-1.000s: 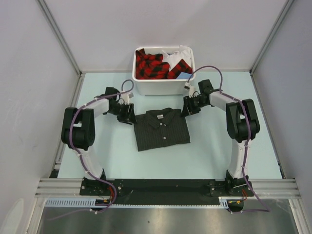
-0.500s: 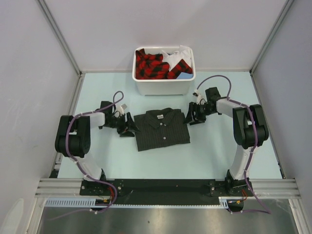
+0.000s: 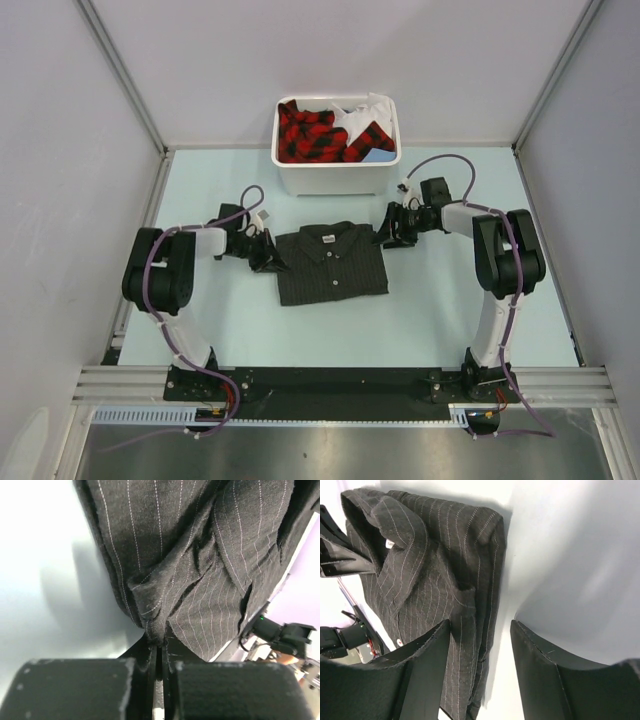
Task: Fold and stack the long sleeve shirts
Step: Neatly place the folded shirt to the corner
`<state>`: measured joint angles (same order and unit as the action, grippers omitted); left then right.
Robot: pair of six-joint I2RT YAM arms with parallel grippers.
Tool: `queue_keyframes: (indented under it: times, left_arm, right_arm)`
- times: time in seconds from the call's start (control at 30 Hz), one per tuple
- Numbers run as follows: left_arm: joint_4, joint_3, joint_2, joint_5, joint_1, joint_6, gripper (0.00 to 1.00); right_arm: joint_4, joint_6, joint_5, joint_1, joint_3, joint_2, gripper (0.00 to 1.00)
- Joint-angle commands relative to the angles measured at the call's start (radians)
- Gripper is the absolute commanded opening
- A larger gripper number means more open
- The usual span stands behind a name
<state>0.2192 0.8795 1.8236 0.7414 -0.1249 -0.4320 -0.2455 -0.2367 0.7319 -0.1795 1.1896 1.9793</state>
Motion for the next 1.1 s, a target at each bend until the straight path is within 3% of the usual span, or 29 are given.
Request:
queue_keyframes:
  times: [0.0, 0.2, 0.27, 0.43, 0.7, 1.07]
  left_arm:
    - [0.058, 0.076, 0.005, -0.161, 0.022, 0.085, 0.00]
    - [0.251, 0.240, 0.017, -0.264, 0.122, 0.251, 0.00]
    - [0.299, 0.329, 0.045, -0.298, 0.184, 0.324, 0.00]
    - [0.391, 0.560, 0.140, -0.407, 0.224, 0.485, 0.00]
    - [0.407, 0.863, 0.319, -0.488, 0.298, 0.523, 0.00]
    - [0.339, 1.036, 0.442, -0.594, 0.347, 0.498, 0.00]
  right_arm:
    - [-0.005, 0.020, -0.052, 0.003, 0.007, 0.010, 0.58]
    - [-0.061, 0.065, -0.058, 0.047, 0.011, -0.057, 0.59]
    - [-0.077, 0.080, -0.063, 0.072, 0.011, -0.066, 0.59]
    - [-0.098, 0.099, -0.075, 0.109, 0.011, -0.076, 0.59]
    - [-0.127, 0.106, -0.086, 0.146, 0.024, -0.086, 0.60]
    - [-0.161, 0.123, -0.101, 0.164, 0.047, -0.085, 0.61]
